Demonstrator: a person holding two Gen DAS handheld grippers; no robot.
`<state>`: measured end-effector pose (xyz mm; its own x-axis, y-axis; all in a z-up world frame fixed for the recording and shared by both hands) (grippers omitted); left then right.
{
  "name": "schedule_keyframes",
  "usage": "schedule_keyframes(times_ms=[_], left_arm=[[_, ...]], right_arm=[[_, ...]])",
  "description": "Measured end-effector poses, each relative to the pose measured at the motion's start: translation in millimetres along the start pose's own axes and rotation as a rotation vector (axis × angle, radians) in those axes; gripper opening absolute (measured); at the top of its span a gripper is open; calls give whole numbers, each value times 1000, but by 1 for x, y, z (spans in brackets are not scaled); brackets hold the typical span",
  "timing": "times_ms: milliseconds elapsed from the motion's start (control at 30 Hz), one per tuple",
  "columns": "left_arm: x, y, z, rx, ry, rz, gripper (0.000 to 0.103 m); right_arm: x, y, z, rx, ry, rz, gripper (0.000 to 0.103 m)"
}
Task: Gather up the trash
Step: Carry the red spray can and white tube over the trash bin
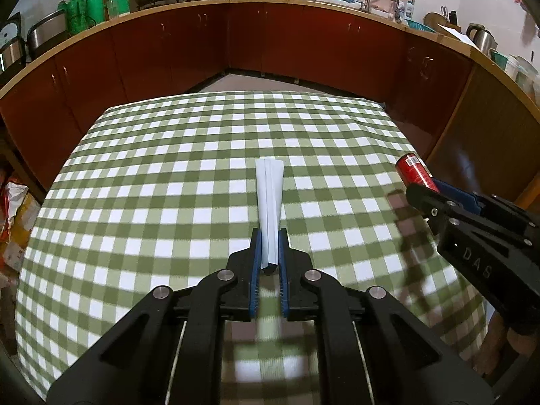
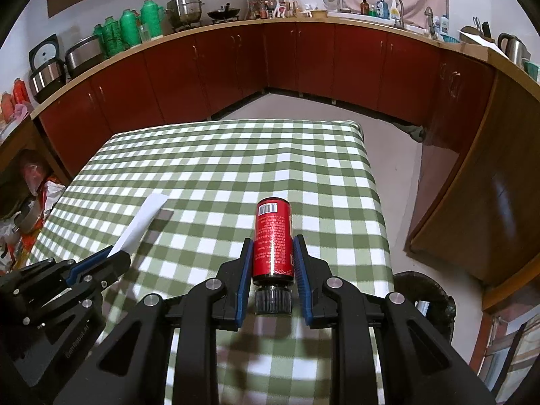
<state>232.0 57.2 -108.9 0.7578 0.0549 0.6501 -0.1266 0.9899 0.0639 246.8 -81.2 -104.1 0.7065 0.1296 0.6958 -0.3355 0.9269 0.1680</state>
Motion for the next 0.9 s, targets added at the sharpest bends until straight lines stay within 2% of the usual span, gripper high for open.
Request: schedule_keyframes(times_ms=[533, 900], left_arm=[[-35, -4, 56, -14, -45, 6, 9], [-56, -33, 85, -44, -74, -32, 9]], right_arm=[[-40, 1, 54, 1, -23, -5, 25], [-64, -22, 84, -31, -41, -32, 25]])
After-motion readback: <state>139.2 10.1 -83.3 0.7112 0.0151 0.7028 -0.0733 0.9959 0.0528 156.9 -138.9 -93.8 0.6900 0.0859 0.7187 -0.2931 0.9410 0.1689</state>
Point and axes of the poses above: each gripper's, at about its wrist camera, not at the fingertips, and z roughly against the way its jaws point, y to its left, x to its top, the point moved 10 cm from there along -z, roughly the way its jaws point, and after that the axes turned 8 degrees about x, right-handed, at the moved point
